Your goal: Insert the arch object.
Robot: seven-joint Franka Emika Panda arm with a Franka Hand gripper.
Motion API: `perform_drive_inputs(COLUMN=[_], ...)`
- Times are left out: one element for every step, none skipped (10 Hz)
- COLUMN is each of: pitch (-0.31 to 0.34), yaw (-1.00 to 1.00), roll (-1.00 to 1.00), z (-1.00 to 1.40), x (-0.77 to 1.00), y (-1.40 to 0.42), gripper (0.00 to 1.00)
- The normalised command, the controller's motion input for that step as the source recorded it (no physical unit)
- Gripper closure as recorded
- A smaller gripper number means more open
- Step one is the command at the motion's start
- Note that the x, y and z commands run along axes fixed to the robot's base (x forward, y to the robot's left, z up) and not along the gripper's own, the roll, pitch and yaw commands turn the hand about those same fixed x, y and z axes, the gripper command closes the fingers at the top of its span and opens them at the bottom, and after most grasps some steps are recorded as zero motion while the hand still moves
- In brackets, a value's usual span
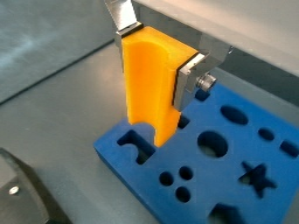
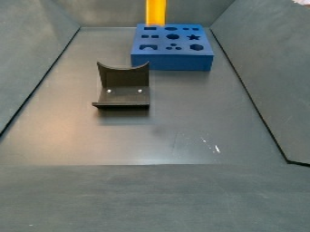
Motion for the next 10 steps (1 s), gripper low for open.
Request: perform_drive_inputs(pitch=[0.019, 0.046, 0.026, 0.003, 0.031, 0.054, 0.066, 0.083, 0.073, 0.080], yaw=[-0.19, 0.00, 0.04, 0.13, 0.19, 0.11, 0.11, 0.06, 0.02, 0.00], roll=[-0.18, 0.00, 0.10, 0.00, 0.01, 0.04, 0.04, 0.00, 0.00, 0.00], z=[-0.67, -0.15, -0.11, -0.30, -0.30, -0.24, -0.28, -0.29, -0.29, -0.29], x=[0.07, 0.01, 0.00, 0.06, 0.15, 0.13, 0.21, 0.37, 0.45, 0.51], y=[0.27, 0.08, 0.03, 0.01, 0.00, 0.12, 0.10, 0.08, 0.03, 0.00], gripper=[1.00, 1.00, 1.00, 1.00, 1.00, 1.00, 1.00, 1.00, 1.00, 1.00])
